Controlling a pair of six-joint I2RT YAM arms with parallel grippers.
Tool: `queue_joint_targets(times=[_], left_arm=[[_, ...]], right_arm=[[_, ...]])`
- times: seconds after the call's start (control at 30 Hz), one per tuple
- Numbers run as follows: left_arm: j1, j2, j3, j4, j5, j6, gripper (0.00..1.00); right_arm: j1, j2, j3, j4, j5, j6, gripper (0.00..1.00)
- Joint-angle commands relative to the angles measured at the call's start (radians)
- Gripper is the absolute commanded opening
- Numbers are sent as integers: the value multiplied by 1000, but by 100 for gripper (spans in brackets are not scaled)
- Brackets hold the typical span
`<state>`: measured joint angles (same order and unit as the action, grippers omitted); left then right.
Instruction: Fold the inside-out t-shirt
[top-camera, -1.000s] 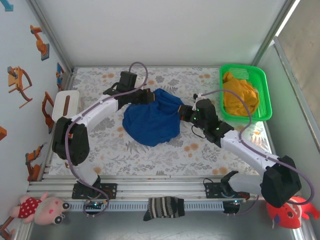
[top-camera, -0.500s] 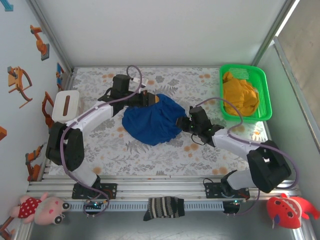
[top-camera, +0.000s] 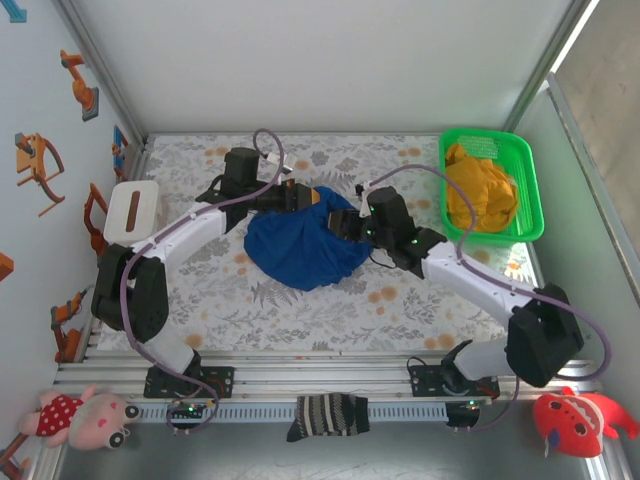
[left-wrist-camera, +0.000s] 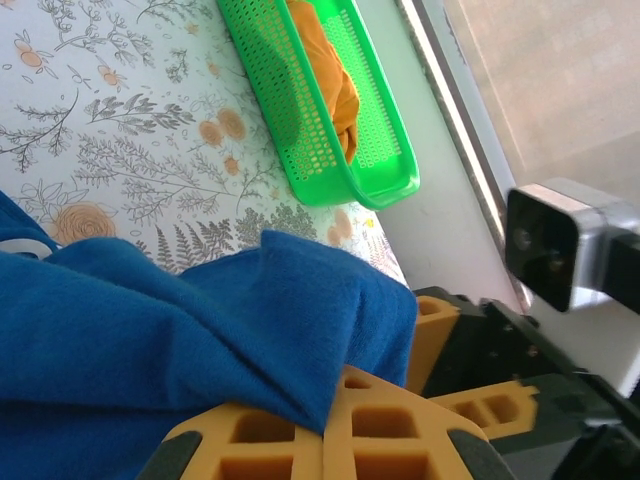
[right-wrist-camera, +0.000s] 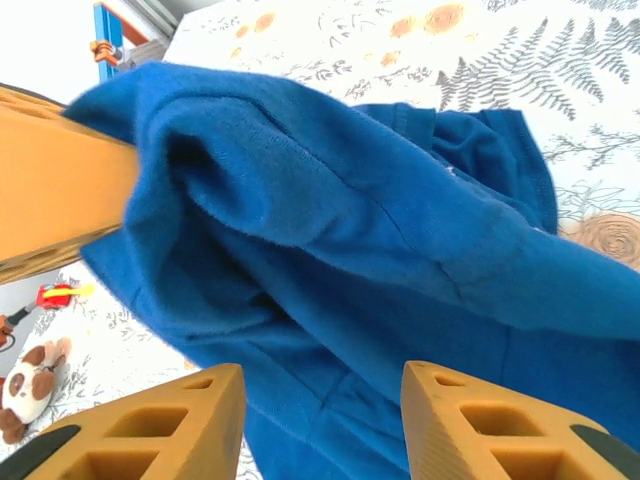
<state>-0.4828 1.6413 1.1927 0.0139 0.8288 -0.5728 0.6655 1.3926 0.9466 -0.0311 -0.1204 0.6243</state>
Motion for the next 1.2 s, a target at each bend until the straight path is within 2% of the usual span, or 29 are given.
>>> queue_joint_targets(times=[0.0,0.07,0.1,0.2,0.33,0.5,0.53,0.6,0.63,0.73,0.83,0.97,1.03,1.17], left_arm=[[2,-31,10,28,24,-16,0],[1,-35,10,31,25,-22,0],[1,-38,8,31,24,-24,0],[1,-48,9,15,24,-19,0],[30,-42,9,-36,-19,-9,0],[130,51,47,-44,-49,-23,2],[150,80,67,-41,-41,-28,8],[187,146,137,-51,-31,-30,29],[202,171,167,-58,-26,-32,35],[228,203,239,-65,-6,-51,43],[225,146,208,-60,-11,-61,47],[159,-44,-1,-1,-122,-87,51],[83,-134,-115,4,-236,-71,54],[-121,-259,-235,-35,-552,7,59]], right_arm=[[2,87,49,11,-12,-34,43],[4,139,81,14,-18,-33,39],[3,162,94,13,-8,-34,34],[-4,195,115,9,16,-44,0],[-16,123,108,-18,-9,-64,0],[-21,-71,79,-67,-107,-74,0],[-23,-106,73,-67,-118,-71,0],[-36,-167,71,-66,-131,-55,0],[-46,-180,72,-60,-145,-41,0],[-69,-186,83,-37,-185,-15,0],[-81,-167,83,-5,-196,0,0],[-93,-138,61,69,-225,48,0],[-95,-124,54,85,-228,60,0],[-96,-107,44,103,-231,76,0]])
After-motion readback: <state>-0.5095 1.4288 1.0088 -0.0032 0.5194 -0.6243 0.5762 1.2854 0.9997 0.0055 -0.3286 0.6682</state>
